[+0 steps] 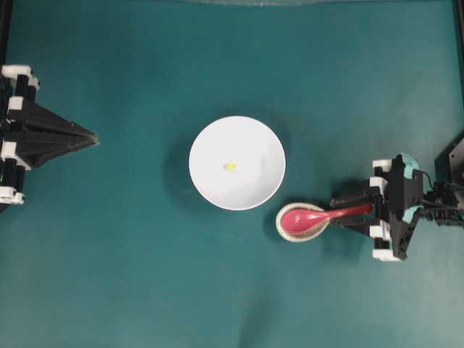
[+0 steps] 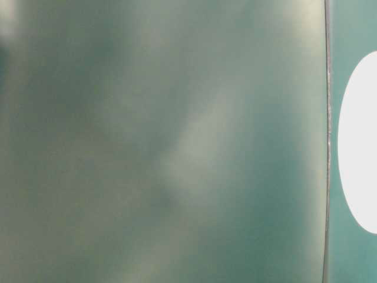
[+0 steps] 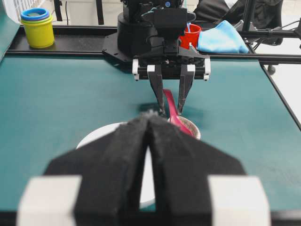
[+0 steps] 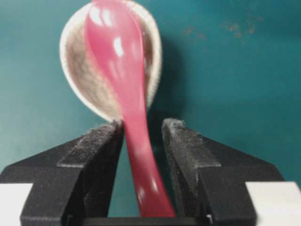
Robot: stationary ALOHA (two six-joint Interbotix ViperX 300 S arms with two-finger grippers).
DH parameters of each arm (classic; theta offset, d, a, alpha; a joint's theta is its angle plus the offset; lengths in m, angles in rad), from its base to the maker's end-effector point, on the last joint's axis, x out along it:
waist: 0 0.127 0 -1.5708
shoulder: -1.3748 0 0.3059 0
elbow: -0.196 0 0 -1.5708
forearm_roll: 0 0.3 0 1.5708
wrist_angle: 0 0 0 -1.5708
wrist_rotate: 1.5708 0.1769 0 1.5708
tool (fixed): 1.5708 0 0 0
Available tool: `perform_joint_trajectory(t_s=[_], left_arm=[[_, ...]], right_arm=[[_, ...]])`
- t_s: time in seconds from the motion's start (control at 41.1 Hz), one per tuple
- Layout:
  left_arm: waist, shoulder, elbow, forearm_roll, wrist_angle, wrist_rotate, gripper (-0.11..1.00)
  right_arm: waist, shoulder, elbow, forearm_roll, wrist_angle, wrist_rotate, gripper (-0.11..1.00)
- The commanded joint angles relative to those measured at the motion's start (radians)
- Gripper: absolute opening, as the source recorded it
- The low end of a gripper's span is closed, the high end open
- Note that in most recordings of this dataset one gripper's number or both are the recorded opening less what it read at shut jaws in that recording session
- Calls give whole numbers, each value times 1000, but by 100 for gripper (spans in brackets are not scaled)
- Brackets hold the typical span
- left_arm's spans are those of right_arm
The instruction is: Scoop the yellow hexagonal prism block from the bowl with a spoon using the right arm.
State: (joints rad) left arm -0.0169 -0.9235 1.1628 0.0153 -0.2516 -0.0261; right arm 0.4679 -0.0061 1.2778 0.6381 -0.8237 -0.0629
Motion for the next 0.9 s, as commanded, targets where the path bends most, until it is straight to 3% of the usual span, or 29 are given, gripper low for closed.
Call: perform_joint_trajectory(t_s=[0.0, 0.875], left_arm=[[-3, 9, -21, 2, -11, -2, 3], [-3, 11, -21, 2, -11, 0, 3]], right_arm=[[-2, -18, -2, 2, -18, 2, 45], [6, -48, 9, -25, 6, -14, 45]])
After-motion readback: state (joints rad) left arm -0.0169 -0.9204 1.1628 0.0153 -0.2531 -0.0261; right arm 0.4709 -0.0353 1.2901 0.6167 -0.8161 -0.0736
